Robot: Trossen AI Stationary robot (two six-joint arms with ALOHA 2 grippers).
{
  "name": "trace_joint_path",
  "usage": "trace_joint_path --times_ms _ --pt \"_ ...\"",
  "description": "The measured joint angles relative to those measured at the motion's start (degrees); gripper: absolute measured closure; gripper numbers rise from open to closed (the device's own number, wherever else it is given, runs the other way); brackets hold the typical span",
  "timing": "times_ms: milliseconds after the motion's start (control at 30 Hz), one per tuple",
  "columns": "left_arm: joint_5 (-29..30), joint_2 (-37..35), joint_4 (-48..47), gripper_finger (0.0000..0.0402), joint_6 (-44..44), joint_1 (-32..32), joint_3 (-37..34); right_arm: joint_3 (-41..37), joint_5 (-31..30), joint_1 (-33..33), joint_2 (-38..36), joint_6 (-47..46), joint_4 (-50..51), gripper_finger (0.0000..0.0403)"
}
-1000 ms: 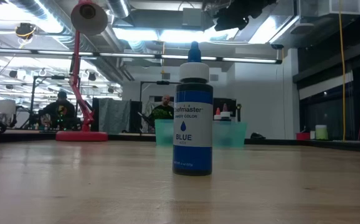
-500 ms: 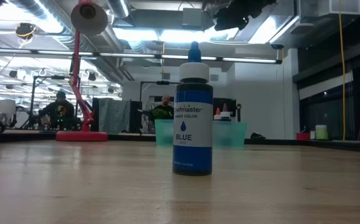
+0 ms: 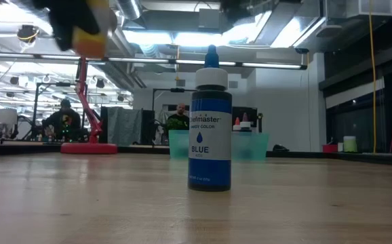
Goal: Pick & Place food coloring
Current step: Put the large yellow food coloring bottle into the green bin
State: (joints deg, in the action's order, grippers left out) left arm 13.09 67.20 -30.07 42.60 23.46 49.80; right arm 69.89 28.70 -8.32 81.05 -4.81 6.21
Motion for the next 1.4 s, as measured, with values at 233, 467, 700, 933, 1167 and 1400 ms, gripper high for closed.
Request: trace_joint_path --times_ms 233,467,700,933,1167,1400 --pt "-7.7 -0.2 0.7 0.0310 -12.2 -11.0 0.0 0.1 1.1 -0.3 6.7 -7.2 -6.8 0.0108" --pt "-9.7 -0.2 5.1 0.0312 -17.3 -17.2 0.0 7.8 1.0 -0.2 15.3 -8.9 -7.0 0.0096" --pt "-11.2 -0.2 5.8 0.0313 -18.6 -19.1 0.0 19.0 1.4 -0.2 23.5 -5.3 0.8 0.0114" --pt "-11.3 -0.2 6.4 0.0313 -19.5 -19.1 0.0 24.6 4.1 0.0 29.1 -5.4 5.3 0.0117" --pt "-10.9 -0.2 6.4 0.0313 -20.8 -19.1 0.0 25.0 3.9 0.3 30.0 -5.3 4.7 0.0117" --pt "-10.9 -0.2 7.7 0.0313 -21.1 -19.6 0.0 25.0 2.7 0.7 30.2 -6.7 3.4 0.0117"
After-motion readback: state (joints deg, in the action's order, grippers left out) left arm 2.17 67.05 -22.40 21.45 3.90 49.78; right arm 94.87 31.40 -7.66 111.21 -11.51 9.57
